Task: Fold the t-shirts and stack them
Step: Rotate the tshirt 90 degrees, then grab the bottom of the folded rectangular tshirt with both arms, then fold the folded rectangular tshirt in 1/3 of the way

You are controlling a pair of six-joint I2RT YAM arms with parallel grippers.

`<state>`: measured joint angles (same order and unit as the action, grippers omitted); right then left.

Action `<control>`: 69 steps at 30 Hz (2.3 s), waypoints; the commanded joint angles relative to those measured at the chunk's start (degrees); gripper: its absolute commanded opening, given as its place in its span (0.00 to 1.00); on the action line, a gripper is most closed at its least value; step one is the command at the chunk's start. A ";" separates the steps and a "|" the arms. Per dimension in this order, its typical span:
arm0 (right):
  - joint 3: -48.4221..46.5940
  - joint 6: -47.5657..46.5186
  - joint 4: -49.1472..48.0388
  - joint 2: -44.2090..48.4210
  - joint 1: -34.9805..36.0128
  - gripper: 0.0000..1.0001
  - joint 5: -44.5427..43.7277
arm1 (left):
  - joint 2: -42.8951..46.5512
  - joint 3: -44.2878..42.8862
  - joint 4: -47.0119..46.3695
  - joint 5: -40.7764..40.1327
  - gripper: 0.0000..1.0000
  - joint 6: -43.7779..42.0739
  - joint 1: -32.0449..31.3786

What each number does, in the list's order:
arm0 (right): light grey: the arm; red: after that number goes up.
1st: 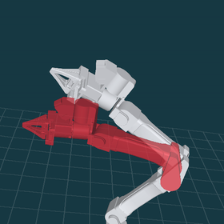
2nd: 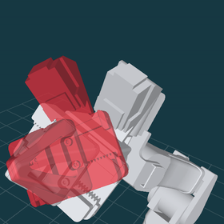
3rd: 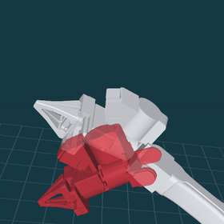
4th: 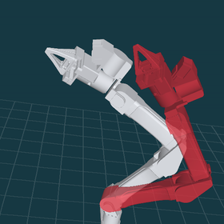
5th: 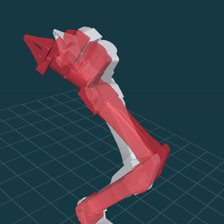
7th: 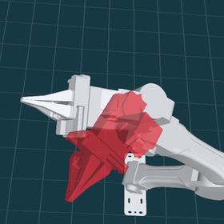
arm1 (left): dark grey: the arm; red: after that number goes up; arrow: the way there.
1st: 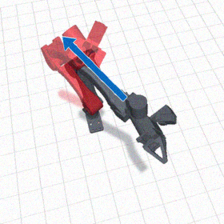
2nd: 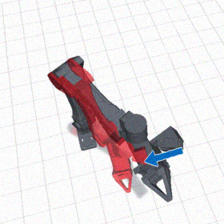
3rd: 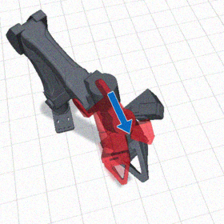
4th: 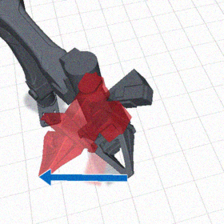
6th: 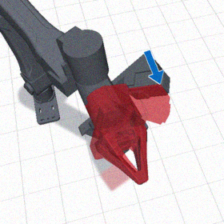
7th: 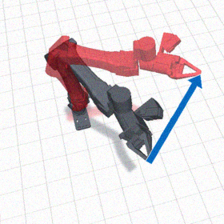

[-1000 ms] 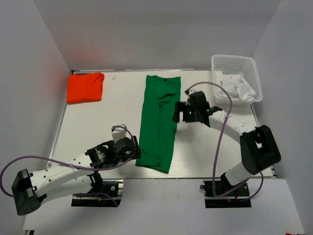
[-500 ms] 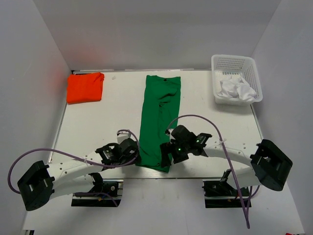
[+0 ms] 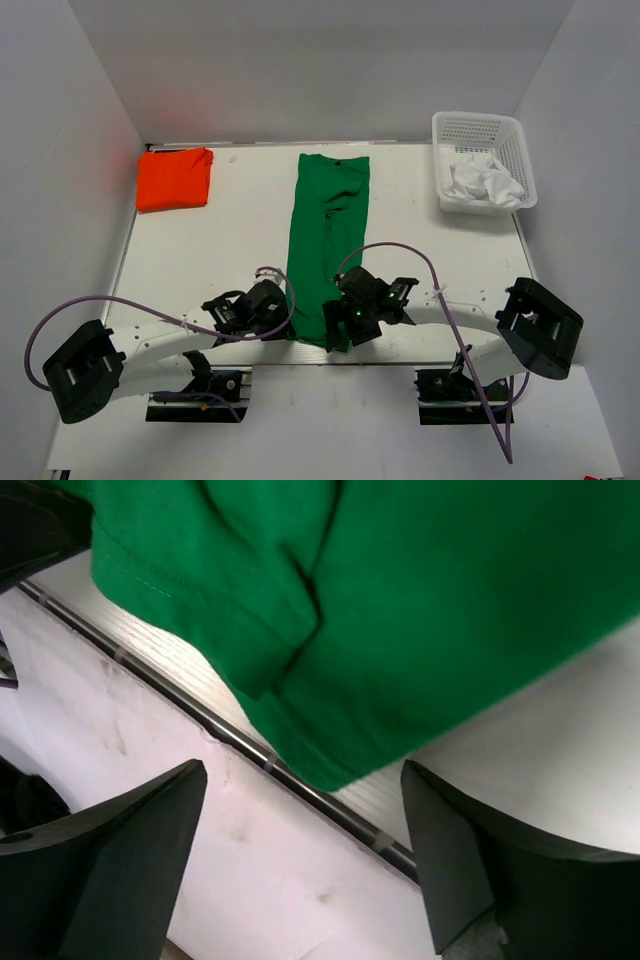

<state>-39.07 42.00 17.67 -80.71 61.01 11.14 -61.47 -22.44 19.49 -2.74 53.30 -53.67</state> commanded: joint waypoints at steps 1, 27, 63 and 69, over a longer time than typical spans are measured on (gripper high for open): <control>-1.36 -1.04 -1.23 -2.96 0.77 0.83 0.81 | -2.34 2.57 5.29 1.78 0.33 -1.35 0.06; -8.21 -3.94 4.73 2.75 0.86 0.00 -15.25 | 0.84 -16.57 14.18 -3.22 0.00 -9.70 0.06; -35.45 -18.79 -1.23 -15.35 -25.77 0.00 -20.10 | -33.44 -50.50 -1.64 -12.02 0.00 -20.95 19.39; -38.44 -19.67 -1.15 -19.40 -28.76 0.00 -17.74 | -38.36 -53.58 -2.35 -10.01 0.00 -22.10 21.15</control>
<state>-74.43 23.62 18.35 -99.09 33.50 -8.36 -98.85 -72.75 18.61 -14.24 32.77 -33.41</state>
